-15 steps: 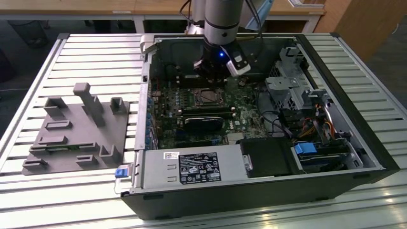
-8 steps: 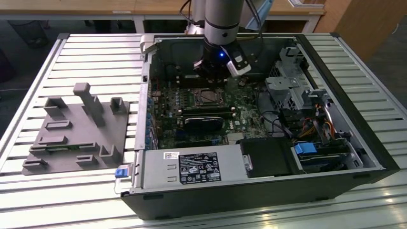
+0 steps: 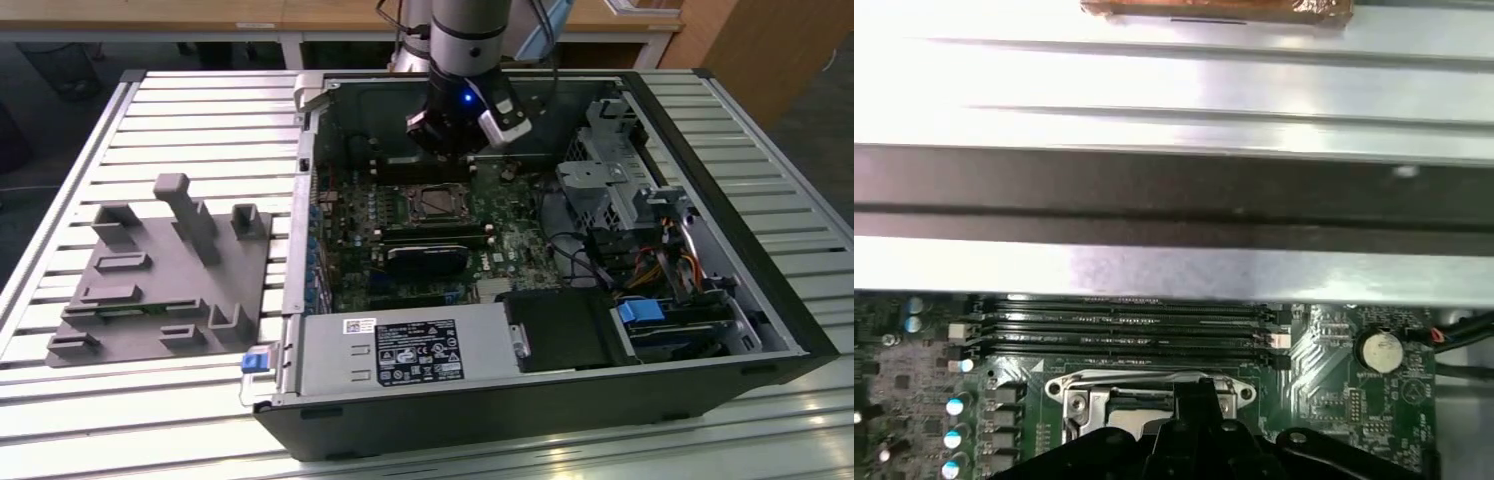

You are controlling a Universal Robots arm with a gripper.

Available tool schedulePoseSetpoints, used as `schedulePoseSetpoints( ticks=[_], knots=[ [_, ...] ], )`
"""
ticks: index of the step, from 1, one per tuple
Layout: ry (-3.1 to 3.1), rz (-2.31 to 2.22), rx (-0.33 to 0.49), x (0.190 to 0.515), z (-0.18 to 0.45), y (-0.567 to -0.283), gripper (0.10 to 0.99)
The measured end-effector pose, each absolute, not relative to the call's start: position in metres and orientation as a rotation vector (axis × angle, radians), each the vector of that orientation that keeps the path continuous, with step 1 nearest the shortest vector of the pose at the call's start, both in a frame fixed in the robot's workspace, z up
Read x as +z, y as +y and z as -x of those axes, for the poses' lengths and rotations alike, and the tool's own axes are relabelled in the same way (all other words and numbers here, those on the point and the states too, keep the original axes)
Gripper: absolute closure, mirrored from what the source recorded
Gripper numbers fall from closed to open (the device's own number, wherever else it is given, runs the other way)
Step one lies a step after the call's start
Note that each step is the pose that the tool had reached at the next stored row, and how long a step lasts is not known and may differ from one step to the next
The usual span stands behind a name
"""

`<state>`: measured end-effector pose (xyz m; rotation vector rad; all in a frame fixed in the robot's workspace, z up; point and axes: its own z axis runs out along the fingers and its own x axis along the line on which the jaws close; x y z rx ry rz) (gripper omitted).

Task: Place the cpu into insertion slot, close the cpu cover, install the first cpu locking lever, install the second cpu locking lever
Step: 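Install the second cpu locking lever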

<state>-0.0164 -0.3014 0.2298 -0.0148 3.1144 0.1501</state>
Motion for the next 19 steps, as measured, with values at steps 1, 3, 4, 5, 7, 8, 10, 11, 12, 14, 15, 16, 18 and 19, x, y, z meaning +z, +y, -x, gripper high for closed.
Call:
schedulePoseSetpoints(
  ticks=[1, 3, 4, 5, 7, 8, 10, 11, 12, 14, 15, 16, 18, 19],
  knots=[
    [3.115, 0.015, 0.15, 0.233, 0.016, -0.301, 0.965],
    [3.115, 0.015, 0.15, 0.236, 0.016, -0.302, 0.965],
    [3.114, 0.015, 0.15, 0.236, 0.016, -0.302, 0.965],
    [3.114, 0.015, 0.15, 0.236, 0.016, -0.303, 0.965],
    [3.115, 0.015, 0.15, 0.236, 0.016, -0.306, 0.965],
    [3.115, 0.015, 0.15, 0.236, 0.016, -0.307, 0.965],
    [3.114, 0.015, 0.15, 0.236, 0.016, -0.309, 0.965],
    [3.114, 0.015, 0.15, 0.236, 0.016, -0.31, 0.965],
    [3.115, 0.015, 0.15, 0.236, 0.016, -0.311, 0.965],
    [3.115, 0.015, 0.15, 0.236, 0.016, -0.314, 0.965],
    [3.115, 0.015, 0.15, 0.236, 0.016, -0.314, 0.965],
    [3.115, 0.015, 0.15, 0.236, 0.016, -0.315, 0.965],
    [3.115, 0.015, 0.149, 0.236, 0.016, -0.315, 0.965],
    [3.115, 0.015, 0.149, 0.238, 0.016, -0.315, 0.965]
  ],
)
